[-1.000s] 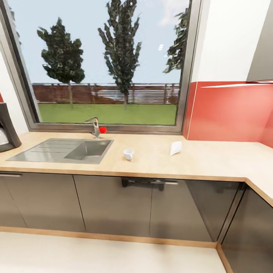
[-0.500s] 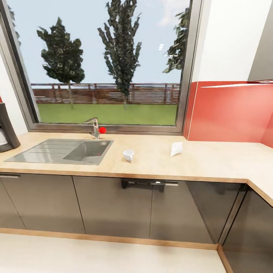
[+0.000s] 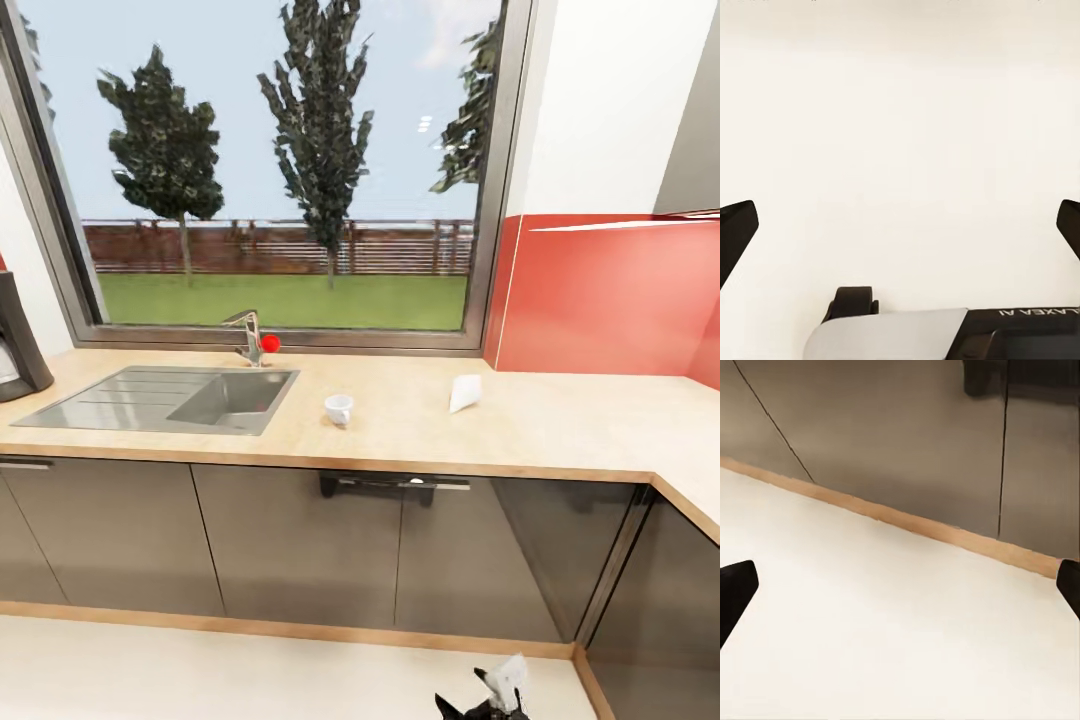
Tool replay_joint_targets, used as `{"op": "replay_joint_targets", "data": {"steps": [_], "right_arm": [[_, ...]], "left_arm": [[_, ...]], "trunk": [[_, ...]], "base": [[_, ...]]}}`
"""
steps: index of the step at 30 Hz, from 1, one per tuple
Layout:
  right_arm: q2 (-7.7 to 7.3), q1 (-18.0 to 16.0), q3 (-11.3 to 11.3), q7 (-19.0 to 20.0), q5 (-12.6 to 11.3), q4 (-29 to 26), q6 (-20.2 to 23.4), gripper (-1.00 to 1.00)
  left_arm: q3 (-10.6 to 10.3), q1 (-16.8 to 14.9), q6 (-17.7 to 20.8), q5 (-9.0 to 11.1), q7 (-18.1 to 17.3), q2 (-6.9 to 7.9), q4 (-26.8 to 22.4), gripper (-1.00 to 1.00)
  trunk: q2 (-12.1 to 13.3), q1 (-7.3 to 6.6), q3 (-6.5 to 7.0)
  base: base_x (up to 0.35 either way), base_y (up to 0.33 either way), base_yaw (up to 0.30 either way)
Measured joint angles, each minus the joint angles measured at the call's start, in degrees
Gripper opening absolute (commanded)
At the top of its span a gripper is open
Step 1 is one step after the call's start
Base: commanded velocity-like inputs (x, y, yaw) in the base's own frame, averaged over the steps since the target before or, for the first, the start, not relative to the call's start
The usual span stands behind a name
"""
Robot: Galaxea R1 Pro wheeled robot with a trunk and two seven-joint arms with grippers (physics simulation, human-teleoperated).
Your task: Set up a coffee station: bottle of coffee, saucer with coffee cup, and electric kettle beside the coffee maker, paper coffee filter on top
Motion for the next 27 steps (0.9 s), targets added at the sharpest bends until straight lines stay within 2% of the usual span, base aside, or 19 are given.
{"op": "replay_joint_targets", "data": {"steps": [3, 8, 10, 11, 12, 17, 18, 20, 21, 23, 24, 25, 27], "right_arm": [[-0.21, 0.0, -1.6, 5.7, 0.0, -3.9, 0.1, 1.00], [-0.39, 0.0, -5.6, 12.9, -0.1, -9.3, 0.3, 1.00], [-0.43, 0.0, -7.8, 16.5, -0.1, -13.0, 1.2, 1.00], [-0.46, 0.0, -10.8, 20.1, -0.1, -20.4, 6.0, 1.00], [-0.47, 0.0, -11.6, 20.6, 0.0, -23.1, 7.1, 1.00], [-0.48, -0.8, -14.1, 21.5, 0.0, -29.5, 10.4, 1.00], [-0.48, -1.6, -14.7, 21.7, -0.1, -31.9, 11.2, 1.00], [-0.53, -4.9, -15.4, 21.9, -0.1, -35.9, 16.2, 1.00], [-0.54, -7.1, -15.5, 21.9, -0.1, -36.7, 19.2, 1.00], [-0.55, -9.3, -15.6, 22.0, 0.0, -37.2, 21.7, 1.00], [-0.55, -11.5, -15.6, 21.9, 0.0, -37.5, 23.4, 1.00], [-0.55, -16.6, -15.7, 21.8, 0.1, -37.8, 27.9, 1.00], [-0.54, -21.2, -15.7, 21.1, 0.2, -37.9, 31.2, 1.00]], "left_arm": [[0.0, 0.0, 0.0, 0.1, 0.0, -0.01, 0.0, 1.00], [0.0, 0.0, 0.1, 0.2, 0.1, -0.04, 0.3, 1.00], [0.0, 0.0, 0.1, 0.2, 0.1, -0.04, 0.4, 1.00], [0.0, 0.0, 0.1, 0.3, 0.0, -0.06, 0.4, 1.00], [0.0, 0.0, 0.1, 0.3, 0.0, -0.07, 0.4, 1.00], [-0.1, 0.0, 0.2, 0.3, 0.0, -0.20, 0.2, 1.00], [-0.1, 0.0, 0.2, 0.4, -0.1, -0.19, 0.3, 1.00], [0.3, 0.0, 0.2, 0.5, -0.1, -0.10, 0.5, 1.00], [0.6, 0.0, 0.1, 1.1, -0.2, -0.06, 0.5, 1.00], [0.9, 0.0, 0.1, 2.0, -0.2, -0.04, 0.6, 1.00], [1.1, 0.0, 0.1, 3.2, -0.2, -0.02, 0.6, 1.00], [1.3, 0.0, 0.1, 6.5, -0.2, 0.09, 0.7, 1.00], [1.3, 0.0, 0.1, 8.5, -0.3, 0.19, 0.7, 1.00]], "trunk": [[0.0, 0.00, 0.00], [0.0, 0.00, 0.00], [0.0, 0.00, 0.00], [0.0, 0.00, 0.01], [0.0, 0.00, 0.00], [0.0, 0.00, 0.00], [0.0, 0.00, 0.00], [0.0, 0.00, 0.01], [0.0, 0.00, 0.01], [0.0, 0.00, 0.00], [0.0, 0.00, 0.01], [0.0, 0.00, 0.01], [0.0, 0.00, 0.01]], "base": [[0.000, 0.000, 0.000], [0.000, 0.000, 0.000], [0.000, 0.000, 0.000], [0.000, 0.000, 0.000], [0.000, 0.000, 0.000], [0.000, 0.000, 0.000], [0.000, 0.000, 0.000], [0.000, 0.000, 0.000], [0.000, 0.000, 0.000], [0.000, 0.000, 0.000], [0.000, 0.000, 0.000], [0.000, 0.000, 0.000], [0.000, 0.000, 0.000]]}}
